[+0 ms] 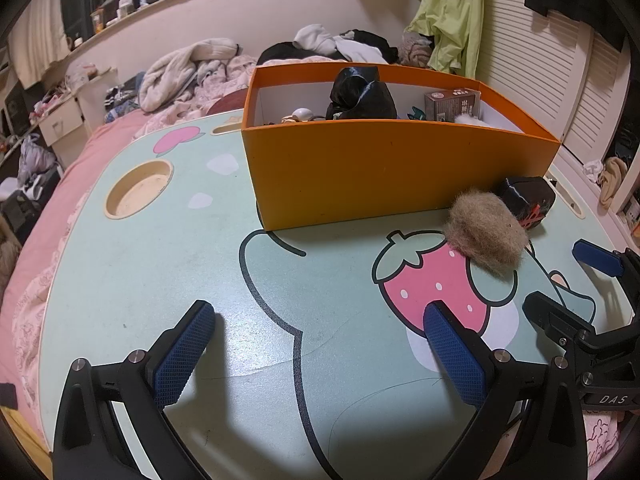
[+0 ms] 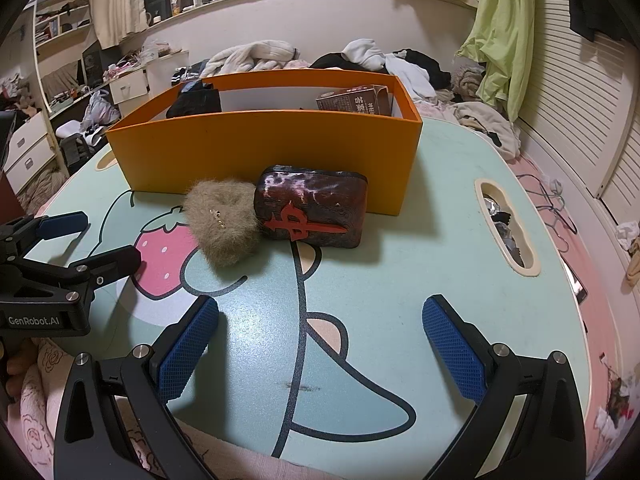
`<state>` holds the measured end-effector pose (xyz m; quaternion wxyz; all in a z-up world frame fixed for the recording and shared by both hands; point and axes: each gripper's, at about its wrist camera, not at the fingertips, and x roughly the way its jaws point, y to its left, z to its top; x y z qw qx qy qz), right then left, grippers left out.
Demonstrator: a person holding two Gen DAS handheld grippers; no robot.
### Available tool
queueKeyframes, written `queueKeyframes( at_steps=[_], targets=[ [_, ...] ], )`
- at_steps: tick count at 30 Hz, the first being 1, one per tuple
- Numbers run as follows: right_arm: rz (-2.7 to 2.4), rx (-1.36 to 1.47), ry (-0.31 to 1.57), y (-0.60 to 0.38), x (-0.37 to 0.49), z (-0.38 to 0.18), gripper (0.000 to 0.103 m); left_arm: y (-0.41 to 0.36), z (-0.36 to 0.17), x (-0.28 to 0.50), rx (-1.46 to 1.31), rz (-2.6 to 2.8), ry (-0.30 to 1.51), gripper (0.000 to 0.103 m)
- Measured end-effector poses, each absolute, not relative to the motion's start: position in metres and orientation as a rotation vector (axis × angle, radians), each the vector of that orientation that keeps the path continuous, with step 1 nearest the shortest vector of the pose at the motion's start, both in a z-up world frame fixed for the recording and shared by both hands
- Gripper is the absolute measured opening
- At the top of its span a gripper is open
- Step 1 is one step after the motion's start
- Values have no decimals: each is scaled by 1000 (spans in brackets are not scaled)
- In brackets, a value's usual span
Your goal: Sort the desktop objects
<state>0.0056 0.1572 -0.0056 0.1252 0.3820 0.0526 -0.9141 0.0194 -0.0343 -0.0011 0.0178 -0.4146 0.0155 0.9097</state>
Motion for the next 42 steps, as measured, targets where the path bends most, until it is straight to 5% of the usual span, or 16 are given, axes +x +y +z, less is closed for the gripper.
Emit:
queueKeyframes(
  at_steps=[34,42],
  targets=[
    [-2659,1109,148,158,8,-5,102,-34,-2,20,-1285,2829,46,103],
    [-2624,999,-112,179,16,4,102,-34,-3,21,-1286,2828,47,103]
  ],
)
